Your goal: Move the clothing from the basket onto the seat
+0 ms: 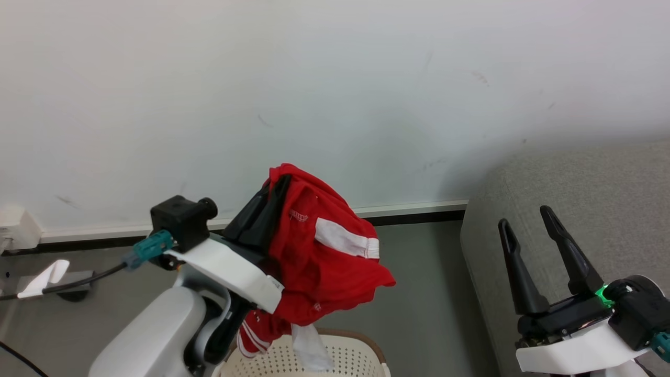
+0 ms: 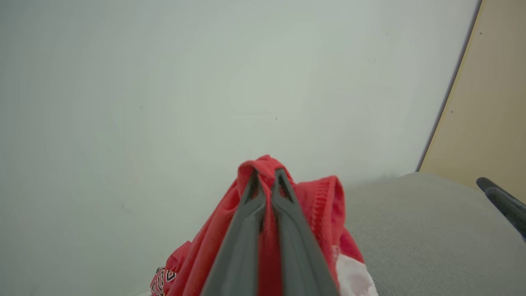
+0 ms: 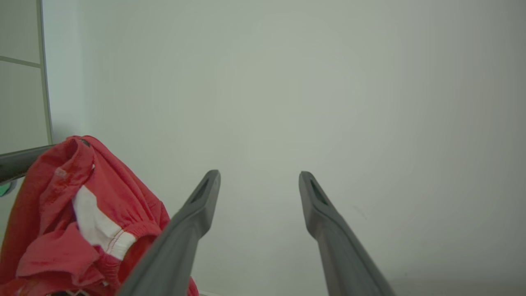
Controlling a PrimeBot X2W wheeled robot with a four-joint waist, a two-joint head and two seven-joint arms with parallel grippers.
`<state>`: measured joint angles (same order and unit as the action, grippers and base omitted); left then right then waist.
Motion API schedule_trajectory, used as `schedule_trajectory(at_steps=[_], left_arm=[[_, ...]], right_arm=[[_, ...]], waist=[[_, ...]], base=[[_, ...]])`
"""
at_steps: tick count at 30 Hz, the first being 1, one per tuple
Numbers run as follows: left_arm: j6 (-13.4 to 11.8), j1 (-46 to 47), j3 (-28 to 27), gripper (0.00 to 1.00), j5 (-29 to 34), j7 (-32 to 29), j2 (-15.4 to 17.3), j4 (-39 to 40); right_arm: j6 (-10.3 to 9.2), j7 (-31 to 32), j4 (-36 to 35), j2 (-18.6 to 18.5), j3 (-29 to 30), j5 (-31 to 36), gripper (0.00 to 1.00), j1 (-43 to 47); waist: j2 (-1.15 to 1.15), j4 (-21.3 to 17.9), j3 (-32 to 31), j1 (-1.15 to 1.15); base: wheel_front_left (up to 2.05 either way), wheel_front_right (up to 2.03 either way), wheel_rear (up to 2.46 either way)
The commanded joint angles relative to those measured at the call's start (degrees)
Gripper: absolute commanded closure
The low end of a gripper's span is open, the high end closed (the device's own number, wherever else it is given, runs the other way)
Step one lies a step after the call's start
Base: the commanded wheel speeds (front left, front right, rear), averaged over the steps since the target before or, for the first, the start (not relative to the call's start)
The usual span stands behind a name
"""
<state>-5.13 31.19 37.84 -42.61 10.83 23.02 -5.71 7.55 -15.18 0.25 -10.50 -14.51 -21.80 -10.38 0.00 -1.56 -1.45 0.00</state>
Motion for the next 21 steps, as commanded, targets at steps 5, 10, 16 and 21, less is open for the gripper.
schedule_trajectory(at_steps=[5, 10, 16, 21], left_arm=[[-0.3, 0.8, -0.1, 1.00, 0.3, 0.0, 0.6, 0.3], [-0.2, 1.0, 0.4, 1.00, 0.5, -0.2, 0.1, 0.1], [0.1, 1.1, 0.9, 1.00, 0.4, 0.0, -0.5, -0.4], [0.5, 1.5, 1.8, 1.00, 0.4, -0.1, -1.4, -0.7]], right_arm=[[-0.12, 0.1, 0.5, -0.6, -3.0, -1.5, 0.00, -0.9], [-0.12, 0.1, 1.5, -2.1, -8.7, -2.7, 0.00, -3.1], [-0.12, 0.1, 5.4, -5.9, -20.4, -6.9, 0.00, -6.9], [-0.12, 0.1, 10.8, -8.5, -29.6, -12.9, 0.00, -10.9]], waist=[[0.00, -0.1, 0.4, 0.00], [0.00, 0.0, 0.6, 0.00], [0.00, 0.4, 0.6, 0.00], [0.00, 1.4, 0.5, 0.00]], base=[[0.00, 0.00, 0.00], [0.00, 0.00, 0.00], [0.00, 0.00, 0.00], [0.00, 0.00, 0.00]])
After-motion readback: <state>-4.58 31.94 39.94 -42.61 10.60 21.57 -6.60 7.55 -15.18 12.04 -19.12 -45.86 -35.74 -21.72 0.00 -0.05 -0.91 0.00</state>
